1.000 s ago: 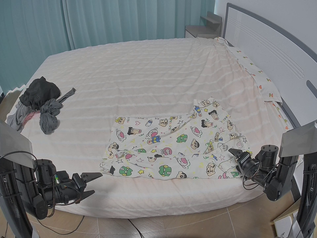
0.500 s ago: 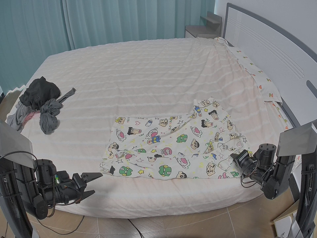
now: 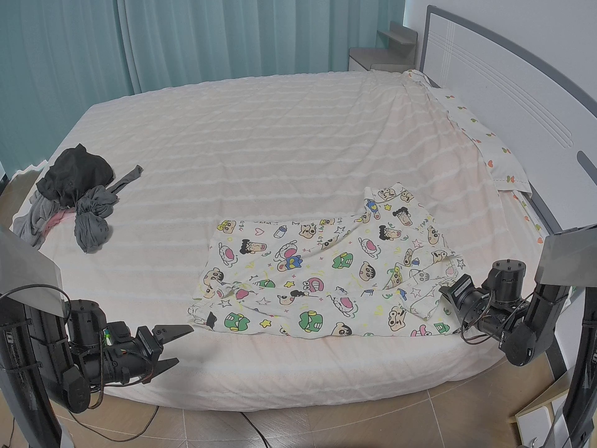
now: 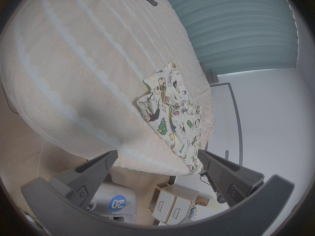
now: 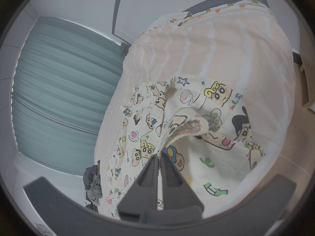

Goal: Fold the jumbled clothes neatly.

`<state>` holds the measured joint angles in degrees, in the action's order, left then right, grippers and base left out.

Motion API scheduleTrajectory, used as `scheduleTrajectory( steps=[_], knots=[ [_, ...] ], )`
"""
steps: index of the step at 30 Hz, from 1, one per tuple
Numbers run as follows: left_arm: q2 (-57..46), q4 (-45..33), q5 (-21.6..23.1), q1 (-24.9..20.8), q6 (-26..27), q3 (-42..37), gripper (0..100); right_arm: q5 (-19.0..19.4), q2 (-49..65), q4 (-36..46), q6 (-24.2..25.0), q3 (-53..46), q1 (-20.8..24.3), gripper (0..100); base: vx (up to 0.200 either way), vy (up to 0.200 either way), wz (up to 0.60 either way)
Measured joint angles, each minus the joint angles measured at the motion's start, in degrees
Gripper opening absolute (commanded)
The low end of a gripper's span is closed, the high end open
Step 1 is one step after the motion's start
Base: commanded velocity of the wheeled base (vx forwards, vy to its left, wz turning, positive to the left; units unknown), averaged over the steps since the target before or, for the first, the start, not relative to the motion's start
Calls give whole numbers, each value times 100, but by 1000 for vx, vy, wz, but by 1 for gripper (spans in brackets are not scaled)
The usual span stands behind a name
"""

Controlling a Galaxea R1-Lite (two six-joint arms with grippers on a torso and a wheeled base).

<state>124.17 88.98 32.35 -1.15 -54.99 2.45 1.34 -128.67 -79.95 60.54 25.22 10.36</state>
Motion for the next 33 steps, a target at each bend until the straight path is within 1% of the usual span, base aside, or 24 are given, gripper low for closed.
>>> scheduleTrajectory(
  steps=[6, 13, 16, 21, 26, 33],
  knots=[
    [2, 0, -1, 0, 0, 0, 100, -9, 511, 1034, -5, 234, 74, 0, 0, 0, 0],
    [2, -2, 0, 0, 4, 0, 100, -177, 1012, 2099, -52, 650, 208, 0, 0, 0, 0],
    [5, 0, -6, 0, 1, 0, 100, -227, 1161, 2417, -93, 805, 258, 0, 0, 0, 0],
    [11, 0, -91, -4, 1, 0, 100, -435, 1404, 2942, -158, 978, 346, 0, 0, 0, 0],
    [28, 0, -151, -33, 4, 7, 100, -561, 1630, 3304, -286, 953, 410, 0, 0, 0, 0],
    [39, 0, -165, -43, 9, 11, 100, -651, 1715, 3332, -304, 584, 549, 0, 0, 0, 0]
  ],
)
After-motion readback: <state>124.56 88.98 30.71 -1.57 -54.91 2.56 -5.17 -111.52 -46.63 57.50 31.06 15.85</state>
